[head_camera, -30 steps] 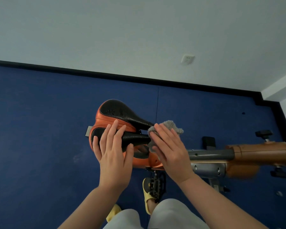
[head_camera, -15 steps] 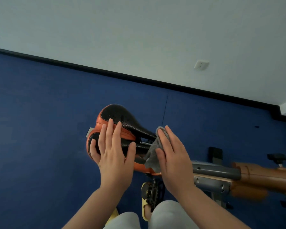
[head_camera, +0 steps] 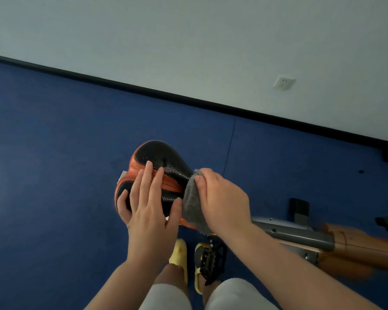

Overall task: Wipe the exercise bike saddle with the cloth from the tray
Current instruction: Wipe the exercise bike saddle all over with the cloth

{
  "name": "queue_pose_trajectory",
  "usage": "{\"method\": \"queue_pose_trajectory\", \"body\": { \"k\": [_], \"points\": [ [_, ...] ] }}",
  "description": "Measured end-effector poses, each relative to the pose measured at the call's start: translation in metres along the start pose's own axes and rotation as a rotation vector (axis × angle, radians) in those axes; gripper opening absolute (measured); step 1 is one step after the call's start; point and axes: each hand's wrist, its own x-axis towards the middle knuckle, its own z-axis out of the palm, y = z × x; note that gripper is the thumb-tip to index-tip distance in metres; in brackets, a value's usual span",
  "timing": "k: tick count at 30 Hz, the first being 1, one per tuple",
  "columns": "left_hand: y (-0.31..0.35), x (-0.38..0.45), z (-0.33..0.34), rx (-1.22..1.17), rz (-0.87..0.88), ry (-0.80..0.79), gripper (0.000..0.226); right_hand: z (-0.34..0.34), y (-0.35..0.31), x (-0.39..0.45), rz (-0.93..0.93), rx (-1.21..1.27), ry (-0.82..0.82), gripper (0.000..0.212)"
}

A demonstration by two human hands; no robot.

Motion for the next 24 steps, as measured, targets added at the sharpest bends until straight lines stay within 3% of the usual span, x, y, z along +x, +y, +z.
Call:
{"method": "queue_pose_trajectory", "body": {
  "k": [2, 5, 11, 15, 20, 24],
  "points": [
    [-0.006, 0.004, -0.007, 0.023, 0.023, -0.007, 0.056, -0.002, -0.002, 0.007, 0.021, 0.041, -0.053, 0.036],
    [-0.019, 0.018, -0.02, 0.014, 0.047, -0.005, 0.052, -0.002, 0.005, -0.01, 0.084, 0.201, 0.044, 0.03],
    [-0.031, 0.045, -0.024, -0.029, 0.07, 0.018, 0.044, 0.004, -0.021, -0.018, 0.053, 0.049, 0.057, 0.052],
    [-0.033, 0.047, -0.018, -0.063, 0.089, 0.069, 0.039, -0.002, -0.014, 0.001, -0.049, 0.049, -0.019, 0.05],
    [-0.036, 0.043, -0.015, -0.164, 0.093, 0.147, 0.031, 0.002, -0.022, 0.002, -0.036, 0.089, 0.066, 0.046],
    [-0.038, 0.044, -0.015, -0.159, 0.09, 0.147, 0.031, 0.009, -0.037, 0.018, -0.052, 0.106, 0.02, 0.052]
  ]
}}
